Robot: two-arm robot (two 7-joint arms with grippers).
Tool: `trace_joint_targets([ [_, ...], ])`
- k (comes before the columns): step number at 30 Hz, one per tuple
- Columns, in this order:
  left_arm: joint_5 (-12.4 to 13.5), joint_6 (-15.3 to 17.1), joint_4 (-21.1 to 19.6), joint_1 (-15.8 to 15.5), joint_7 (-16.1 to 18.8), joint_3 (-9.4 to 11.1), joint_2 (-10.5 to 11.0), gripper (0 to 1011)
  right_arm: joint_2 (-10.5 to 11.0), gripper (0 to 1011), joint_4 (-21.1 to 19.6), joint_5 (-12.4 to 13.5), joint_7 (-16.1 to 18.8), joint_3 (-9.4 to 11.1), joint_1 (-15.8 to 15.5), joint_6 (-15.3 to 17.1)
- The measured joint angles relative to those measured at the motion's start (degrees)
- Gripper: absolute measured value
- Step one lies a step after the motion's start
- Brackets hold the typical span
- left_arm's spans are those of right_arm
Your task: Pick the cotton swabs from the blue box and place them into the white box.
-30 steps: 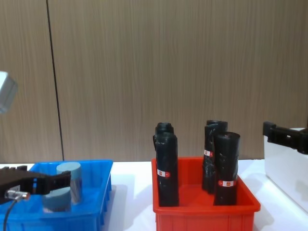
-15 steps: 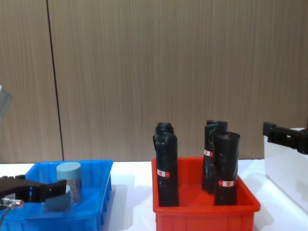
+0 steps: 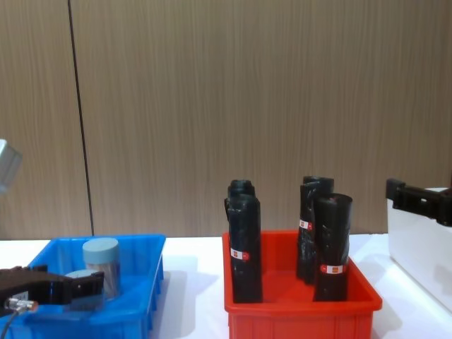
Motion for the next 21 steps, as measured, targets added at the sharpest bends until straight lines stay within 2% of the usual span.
trace_joint_targets([
  [14, 0.34, -2.61, 5.66, -2.73, -5.43, 0.07, -1.31, 994, 0.0, 1002, 0.0, 0.0, 0.0, 0.0, 0.0, 0.01],
  [21, 0.66, -3.71, 7.16, -3.61, -7.21, 0.16, -1.78, 811, 0.0, 1001, 0.0, 0.0, 0.0, 0.0, 0.0, 0.0],
])
